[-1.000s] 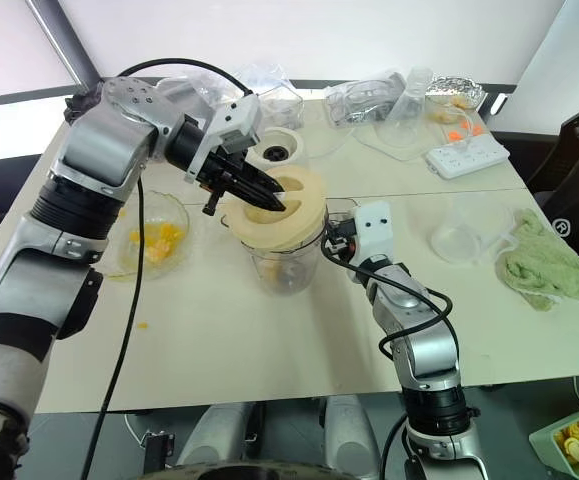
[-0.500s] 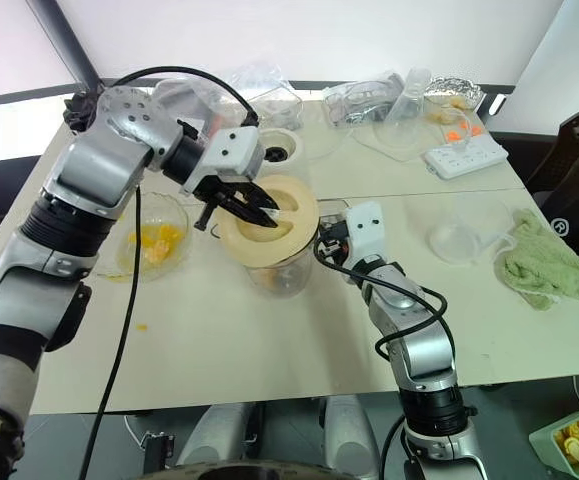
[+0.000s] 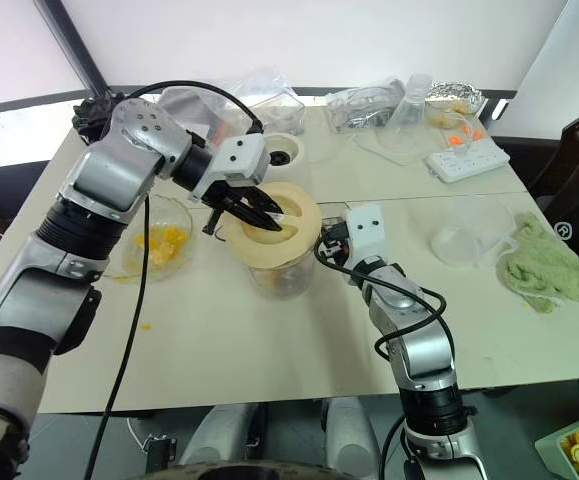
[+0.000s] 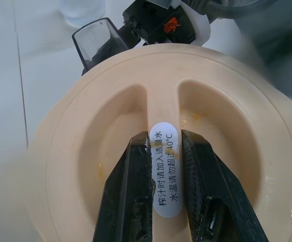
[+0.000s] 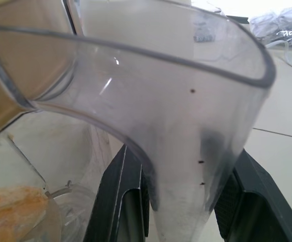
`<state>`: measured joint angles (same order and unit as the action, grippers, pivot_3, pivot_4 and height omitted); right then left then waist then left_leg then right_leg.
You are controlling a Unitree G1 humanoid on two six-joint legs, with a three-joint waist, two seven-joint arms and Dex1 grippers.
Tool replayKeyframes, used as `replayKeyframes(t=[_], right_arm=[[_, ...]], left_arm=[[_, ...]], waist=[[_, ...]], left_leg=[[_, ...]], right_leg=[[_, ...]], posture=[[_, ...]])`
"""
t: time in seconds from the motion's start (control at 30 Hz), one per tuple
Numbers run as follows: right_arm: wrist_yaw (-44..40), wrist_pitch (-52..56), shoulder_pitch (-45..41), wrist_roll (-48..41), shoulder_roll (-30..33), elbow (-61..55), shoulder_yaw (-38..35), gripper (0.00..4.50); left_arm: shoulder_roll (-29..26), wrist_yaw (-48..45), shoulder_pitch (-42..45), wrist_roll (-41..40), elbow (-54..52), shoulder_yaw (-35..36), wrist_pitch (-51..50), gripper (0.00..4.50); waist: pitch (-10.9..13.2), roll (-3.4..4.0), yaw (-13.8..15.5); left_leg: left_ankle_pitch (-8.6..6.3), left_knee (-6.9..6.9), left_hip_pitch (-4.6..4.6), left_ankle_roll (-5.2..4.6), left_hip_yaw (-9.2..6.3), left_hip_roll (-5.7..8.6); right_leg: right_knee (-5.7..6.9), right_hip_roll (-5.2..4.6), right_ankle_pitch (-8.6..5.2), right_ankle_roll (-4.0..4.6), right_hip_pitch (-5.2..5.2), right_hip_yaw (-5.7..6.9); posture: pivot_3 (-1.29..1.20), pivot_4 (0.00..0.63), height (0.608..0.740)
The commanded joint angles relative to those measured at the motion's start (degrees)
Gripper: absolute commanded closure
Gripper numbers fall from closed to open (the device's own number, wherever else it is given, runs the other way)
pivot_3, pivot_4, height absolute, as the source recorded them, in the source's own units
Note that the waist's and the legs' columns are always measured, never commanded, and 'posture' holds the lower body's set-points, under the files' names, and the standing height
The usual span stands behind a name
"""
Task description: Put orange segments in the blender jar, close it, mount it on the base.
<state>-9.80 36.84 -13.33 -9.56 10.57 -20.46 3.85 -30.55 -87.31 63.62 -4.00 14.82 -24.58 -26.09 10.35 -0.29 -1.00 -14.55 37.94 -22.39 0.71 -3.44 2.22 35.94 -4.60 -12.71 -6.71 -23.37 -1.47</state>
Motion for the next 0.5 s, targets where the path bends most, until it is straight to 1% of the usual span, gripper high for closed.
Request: replayKeyframes(t=[0.03,0.13,0.27,0.33,0.4,0.5], right_arm=[[1.7,-3.0,-2.9,-0.4,-1.0,-5.2,-3.4,3.51],[1.5,-4.1,-3.4,0.6,-0.6,-5.4,-3.0,3.51],[2.1,-7.1,-6.8,4.2,-1.4,-3.0,0.5,3.51],[1.3,-8.6,-8.1,5.0,-0.9,-2.0,0.8,3.51],[0.4,-10.0,-9.3,5.2,-0.4,-0.7,1.1,3.51],[-0.8,-12.0,-10.4,5.4,-0.1,1.3,1.4,3.51]], left_arm=[[-0.9,2.6,-7.2,8.1,4.7,-9.2,-4.2,4.25],[-0.8,4.3,-7.5,8.5,5.2,-9.3,-6.9,4.25],[-1.8,8.7,-7.9,8.4,6.9,-6.7,-11.5,4.25],[-0.4,12.5,-7.5,7.3,5.9,-4.8,-19.7,4.25],[-0.2,15.2,-7.9,6.4,3.5,-3.3,-25.9,4.25],[-0.5,18.9,-8.9,5.6,0.9,-1.8,-32.8,4.25]], waist=[[-0.2,0.11,0.0],[-0.3,0.17,0.1],[-0.5,0.32,0.0],[-0.5,0.32,0.1],[-0.5,0.32,0.1],[-0.5,0.32,0.2]], left_leg=[[-0.03,0.0,0.14,-0.03,-0.03,-0.06],[-0.03,0.0,0.3,-0.03,-0.2,-0.07],[-0.03,-0.01,0.35,-0.03,-0.21,-0.05],[-0.04,-0.09,0.69,-0.04,-0.22,-0.05],[-0.05,-0.15,0.95,-0.04,-0.29,-0.04],[-0.05,-0.16,0.95,-0.03,-0.42,-0.02]], right_leg=[[-0.03,-0.01,-0.15,0.04,0.19,0.02],[-0.04,-0.04,-0.41,-0.03,0.36,0.05],[-0.02,-0.06,-0.41,-0.04,0.39,0.04],[-0.03,-0.06,-0.48,-0.09,0.68,0.04],[-0.07,-0.07,-0.58,-0.06,0.96,0.05],[-0.2,-0.07,-0.6,-0.07,1.04,0.06]], posture=[[0.0,0.15,0.74],[0.0,0.15,0.74],[0.0,0.15,0.74],[0.0,0.15,0.74],[0.0,0.15,0.74],[0.0,0.15,0.74]])
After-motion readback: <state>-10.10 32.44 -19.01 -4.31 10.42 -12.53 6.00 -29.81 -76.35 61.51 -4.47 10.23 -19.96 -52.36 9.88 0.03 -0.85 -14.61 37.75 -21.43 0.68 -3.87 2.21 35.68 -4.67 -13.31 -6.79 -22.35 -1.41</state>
